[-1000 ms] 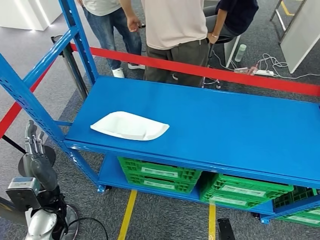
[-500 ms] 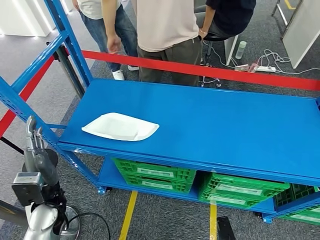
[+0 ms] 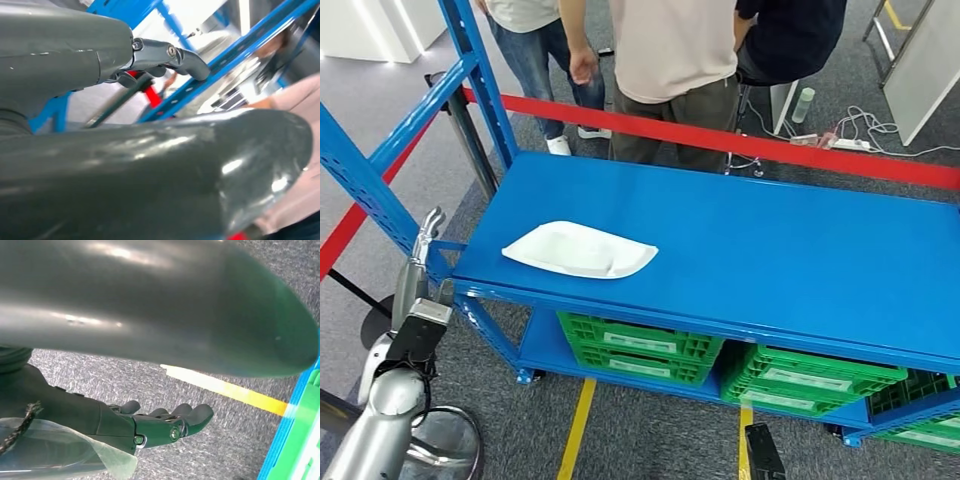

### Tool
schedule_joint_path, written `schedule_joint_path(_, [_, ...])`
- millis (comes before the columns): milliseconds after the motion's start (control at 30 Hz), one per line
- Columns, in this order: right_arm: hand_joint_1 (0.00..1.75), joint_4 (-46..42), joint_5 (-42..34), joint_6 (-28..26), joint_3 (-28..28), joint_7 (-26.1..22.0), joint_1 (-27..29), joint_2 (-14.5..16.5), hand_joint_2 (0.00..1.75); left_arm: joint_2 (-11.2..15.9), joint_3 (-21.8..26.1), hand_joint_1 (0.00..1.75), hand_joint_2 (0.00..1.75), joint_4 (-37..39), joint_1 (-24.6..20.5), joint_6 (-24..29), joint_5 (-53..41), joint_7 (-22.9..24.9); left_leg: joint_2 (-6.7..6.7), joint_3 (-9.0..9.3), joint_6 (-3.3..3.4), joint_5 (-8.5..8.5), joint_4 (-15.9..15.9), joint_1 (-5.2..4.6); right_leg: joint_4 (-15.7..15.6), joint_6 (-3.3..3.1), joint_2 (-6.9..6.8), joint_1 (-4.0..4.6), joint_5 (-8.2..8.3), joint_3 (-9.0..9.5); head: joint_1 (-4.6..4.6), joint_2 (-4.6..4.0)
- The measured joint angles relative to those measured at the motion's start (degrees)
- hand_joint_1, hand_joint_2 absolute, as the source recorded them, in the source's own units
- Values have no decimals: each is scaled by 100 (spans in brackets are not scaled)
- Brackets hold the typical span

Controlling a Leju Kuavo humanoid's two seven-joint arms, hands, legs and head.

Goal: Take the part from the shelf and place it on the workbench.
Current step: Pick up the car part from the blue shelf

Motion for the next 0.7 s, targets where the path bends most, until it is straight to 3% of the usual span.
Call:
schedule_joint_path(67, [0,0,1,6,33,16,7,-4,0,125,12,0,0,260,-113,-36,-152,64,6,-8,6,1,3,-2,536,21,-2,-6,-130,-279,1,-1])
schedule_joint_path(100, [0,0,1,7,44,22,12,-5,0,176,16,0,0,366,-157,-51,-239,104,5,-8,4,1,5,-2,514,24,-5,-8,-39,-280,3,-1])
schedule_joint_path(167, [0,0,2,12,61,31,5,-10,0,281,12,0,0,571,-273,-116,-492,239,2,-3,-13,-10,17,-1,-92,7,-10,-10,350,-2,4,-1])
schedule_joint_path(233, [0,0,5,30,80,51,-31,-17,0,443,-1,0,0,847,-457,-247,-815,388,-3,-26,-68,-31,59,-25,-749,-38,-7,-4,583,325,1,-1])
schedule_joint_path(267, [0,0,9,41,93,62,-46,-20,0,552,-10,0,0,1012,-569,-334,-968,434,-4,-46,-101,-34,79,-36,-902,-67,0,1,602,401,-1,-1])
schedule_joint_path(400, [0,-1,48,106,162,95,-50,-30,0,975,-109,0,0,1650,-1012,-687,-1350,447,0,-114,-220,-111,202,-22,-952,-198,28,-7,600,414,-13,-1])
schedule_joint_path(467, [0,-1,55,126,206,98,-79,-37,0,1164,-188,0,0,1959,-1242,-807,-1490,426,0,-327,-282,-395,697,-5,-962,-245,29,-15,612,420,-30,-1])
schedule_joint_path(533, [0,-1,54,142,237,99,-96,-37,0,1311,-275,0,0,2265,-1440,-885,-1598,415,0,-667,-320,-694,1424,3,-959,-268,29,-7,607,421,-37,-1])
schedule_joint_path(567, [0,0,53,147,247,102,-96,-37,0,1375,-321,0,0,2394,-1508,-907,-1636,413,0,-779,-323,-728,1640,5,-957,-273,32,-4,603,423,-37,0])
schedule_joint_path(600, [0,-1,53,148,254,107,-97,-37,0,1432,-360,0,0,2497,-1564,-919,-1662,411,0,-806,-316,-657,1663,5,-954,-276,36,-2,600,426,-37,0])
schedule_joint_path(633, [0,-1,53,149,262,110,-99,-37,0,1479,-393,0,0,2579,-1616,-923,-1680,410,-1,-731,-300,-482,1464,5,-952,-276,42,1,597,433,-37,0])
schedule_joint_path(700, [0,-2,56,158,293,115,-108,-36,0,1560,-444,0,0,2681,-1717,-922,-1695,383,-2,-416,-245,-71,740,-3,-952,-265,50,12,587,448,-33,-1])
